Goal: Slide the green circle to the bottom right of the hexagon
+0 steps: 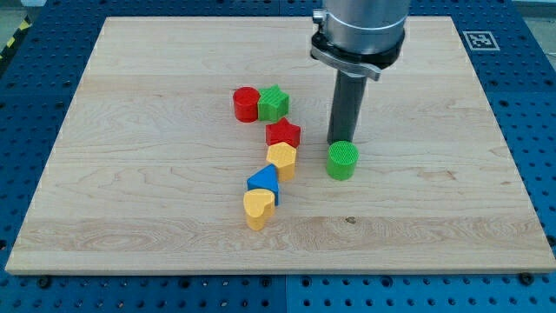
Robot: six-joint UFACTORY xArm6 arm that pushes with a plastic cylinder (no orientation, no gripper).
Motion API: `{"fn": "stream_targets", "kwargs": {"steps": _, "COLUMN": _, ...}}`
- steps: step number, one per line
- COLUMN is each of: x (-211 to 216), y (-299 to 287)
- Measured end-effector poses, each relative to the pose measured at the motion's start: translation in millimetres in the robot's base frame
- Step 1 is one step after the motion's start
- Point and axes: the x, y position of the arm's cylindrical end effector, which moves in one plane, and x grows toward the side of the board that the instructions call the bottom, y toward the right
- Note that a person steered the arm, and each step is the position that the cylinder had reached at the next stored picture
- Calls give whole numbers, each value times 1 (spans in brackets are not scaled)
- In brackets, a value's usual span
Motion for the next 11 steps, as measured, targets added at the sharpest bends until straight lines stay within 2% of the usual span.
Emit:
{"fn": "stream_targets", "kwargs": {"steps": 1, "x": 6, "y": 21}}
{"fn": "stream_targets", "kwargs": {"steps": 3, "x": 26, "y": 14}}
{"fn": "stream_targets", "kwargs": {"steps": 5, "x": -3, "y": 13}}
{"fn": "stream_targets", "kwargs": {"steps": 7, "x": 31, "y": 12}}
{"fn": "stream_targets", "kwargs": {"steps": 9, "x": 44, "y": 2}}
{"fn": "stream_targets", "kwargs": {"steps": 11, "x": 11, "y": -18}}
